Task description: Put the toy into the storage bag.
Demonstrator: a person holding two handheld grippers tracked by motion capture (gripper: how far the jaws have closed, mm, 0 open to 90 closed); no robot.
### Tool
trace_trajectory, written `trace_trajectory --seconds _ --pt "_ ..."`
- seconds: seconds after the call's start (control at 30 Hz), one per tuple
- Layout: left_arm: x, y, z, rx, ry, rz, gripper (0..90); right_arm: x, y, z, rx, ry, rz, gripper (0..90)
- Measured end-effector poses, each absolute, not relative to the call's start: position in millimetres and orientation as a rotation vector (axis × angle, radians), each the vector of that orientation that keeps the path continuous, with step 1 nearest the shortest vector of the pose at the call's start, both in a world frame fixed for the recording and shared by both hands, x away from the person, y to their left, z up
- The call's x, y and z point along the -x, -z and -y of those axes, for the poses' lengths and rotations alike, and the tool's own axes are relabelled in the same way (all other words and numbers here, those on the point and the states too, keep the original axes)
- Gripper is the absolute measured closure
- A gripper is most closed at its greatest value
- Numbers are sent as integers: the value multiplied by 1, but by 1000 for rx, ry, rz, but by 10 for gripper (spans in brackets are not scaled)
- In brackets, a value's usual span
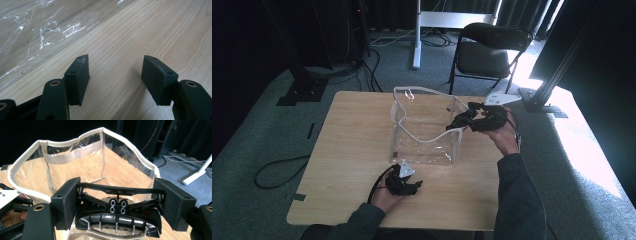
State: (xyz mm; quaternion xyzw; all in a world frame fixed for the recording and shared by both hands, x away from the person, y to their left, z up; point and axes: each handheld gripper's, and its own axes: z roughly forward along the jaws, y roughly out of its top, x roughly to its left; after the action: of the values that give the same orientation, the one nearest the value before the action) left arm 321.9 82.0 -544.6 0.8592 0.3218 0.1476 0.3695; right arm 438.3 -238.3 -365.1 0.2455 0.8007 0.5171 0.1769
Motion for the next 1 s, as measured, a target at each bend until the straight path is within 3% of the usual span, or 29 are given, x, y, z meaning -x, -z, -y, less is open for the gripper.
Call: trace_trajectory --seconds 1.0 --pt "-322 545 -81 -2200 -376 -829 394 -447 377 244 -770 -1520 -2277 244"
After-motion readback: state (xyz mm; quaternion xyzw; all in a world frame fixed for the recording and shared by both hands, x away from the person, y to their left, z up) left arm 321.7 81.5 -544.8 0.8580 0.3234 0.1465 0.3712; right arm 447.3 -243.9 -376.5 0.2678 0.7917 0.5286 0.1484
